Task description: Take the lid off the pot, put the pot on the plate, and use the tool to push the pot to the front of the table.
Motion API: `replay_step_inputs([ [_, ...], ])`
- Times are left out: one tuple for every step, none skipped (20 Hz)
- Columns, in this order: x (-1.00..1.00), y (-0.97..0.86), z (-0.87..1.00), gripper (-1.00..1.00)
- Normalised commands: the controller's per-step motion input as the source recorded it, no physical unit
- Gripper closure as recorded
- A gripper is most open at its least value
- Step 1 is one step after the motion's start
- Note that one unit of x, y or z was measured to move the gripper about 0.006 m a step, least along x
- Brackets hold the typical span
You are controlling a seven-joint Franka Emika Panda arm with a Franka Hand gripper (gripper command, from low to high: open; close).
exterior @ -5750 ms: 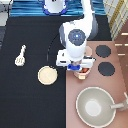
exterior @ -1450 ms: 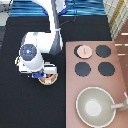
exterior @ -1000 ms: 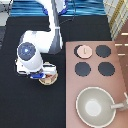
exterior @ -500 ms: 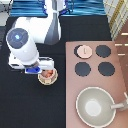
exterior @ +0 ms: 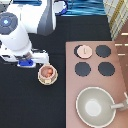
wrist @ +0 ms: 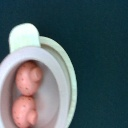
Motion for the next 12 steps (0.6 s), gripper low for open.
replay_step_inputs([
  [-0.5,-0.82,-0.08,-1.0],
  [-0.48,-0.85,-0.14,-1.0],
  [-0.46,-0.86,-0.14,-1.0],
  [-0.47,-0.87,-0.19,-1.0],
  [-0.47,-0.86,-0.21,-1.0],
  [-0.5,-0.85,-0.26,-1.0],
  [-0.57,-0.82,-0.32,-1.0],
  [-0.67,-0.77,-0.36,-1.0],
  [-0.75,-0.71,-0.37,-1.0],
  [-0.83,-0.63,-0.36,-1.0],
  [-0.86,-0.56,-0.35,-1.0],
  [-0.9,-0.44,-0.36,-1.0],
])
